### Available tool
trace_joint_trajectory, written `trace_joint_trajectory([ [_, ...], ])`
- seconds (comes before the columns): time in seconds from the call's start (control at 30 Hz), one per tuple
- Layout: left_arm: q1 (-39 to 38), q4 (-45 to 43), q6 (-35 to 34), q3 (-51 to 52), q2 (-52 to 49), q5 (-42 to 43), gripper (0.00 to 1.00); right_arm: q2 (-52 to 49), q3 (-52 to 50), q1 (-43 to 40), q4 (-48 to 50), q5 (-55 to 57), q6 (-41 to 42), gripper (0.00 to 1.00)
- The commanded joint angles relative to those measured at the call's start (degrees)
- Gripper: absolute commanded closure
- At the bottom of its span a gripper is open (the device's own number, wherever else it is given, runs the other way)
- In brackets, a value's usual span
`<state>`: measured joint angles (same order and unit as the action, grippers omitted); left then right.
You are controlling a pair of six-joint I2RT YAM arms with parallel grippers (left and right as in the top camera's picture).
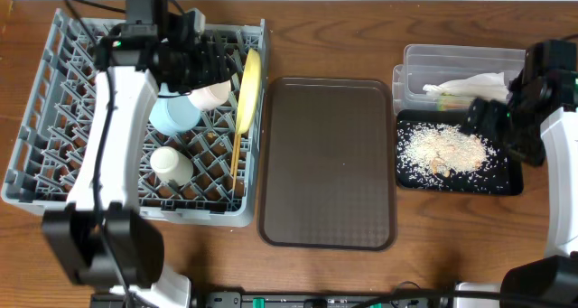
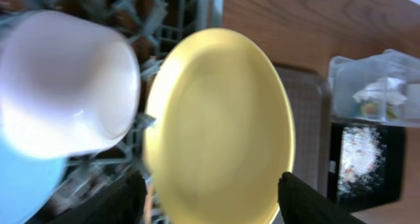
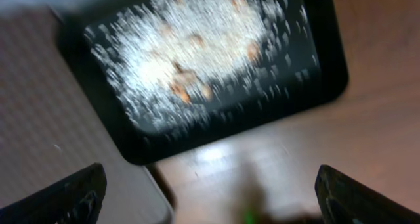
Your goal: Sort waste into correct bins and load items into the dishwasher
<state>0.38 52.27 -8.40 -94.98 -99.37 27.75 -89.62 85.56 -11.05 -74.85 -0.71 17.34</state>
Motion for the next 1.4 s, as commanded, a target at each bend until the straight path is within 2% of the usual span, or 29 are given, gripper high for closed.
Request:
trace_joint_trajectory([
  [0.0,0.4,2.2,1.1,-0.5,3.4,-6.4,0.28,0.2,1.0,1.0,3.8,-3.5,-0.7,0.01],
  [0.07,0.5,4.4,1.0,-0.5,3.8,-7.5,0.27,0.2,1.0,2.3,7.8,-4.1,-0.7,0.01],
  [0.1,0.5,5.9,1.0,-0.5,3.9,-8.9,0.23,0.2,1.0,3.0,10.0,-4.1,-0.7,0.01],
  [0.17,0.5,8.5,0.9,-0.5,3.9,-11.9,0.2,0.2,1.0,4.5,14.2,-4.1,-1.7,0.01],
  [0.3,0.4,10.5,0.8,-0.4,3.9,-15.7,0.19,0.2,1.0,7.6,20.4,-4.1,-4.3,0.01],
  [0.37,0.4,11.2,0.6,-0.3,3.9,-19.2,0.14,0.1,1.0,9.2,21.8,-4.0,-5.7,0.01],
  [0.47,0.4,14.5,0.3,-0.2,3.9,-19.9,0.13,0.1,0.9,10.6,20.3,-4.0,-8.2,0.01],
  [0.87,0.4,28.0,-0.1,0.4,4.4,-19.9,0.13,0.3,0.6,10.6,8.1,-3.8,-8.0,0.01],
  [1.1,0.4,24.0,0.0,8.6,11.7,-19.9,0.13,7.6,-6.9,10.6,11.1,-3.8,-7.5,0.01],
  [1.37,0.4,12.4,2.2,25.0,31.5,-19.9,0.13,28.3,-23.7,10.6,22.1,-1.8,-7.6,0.01],
])
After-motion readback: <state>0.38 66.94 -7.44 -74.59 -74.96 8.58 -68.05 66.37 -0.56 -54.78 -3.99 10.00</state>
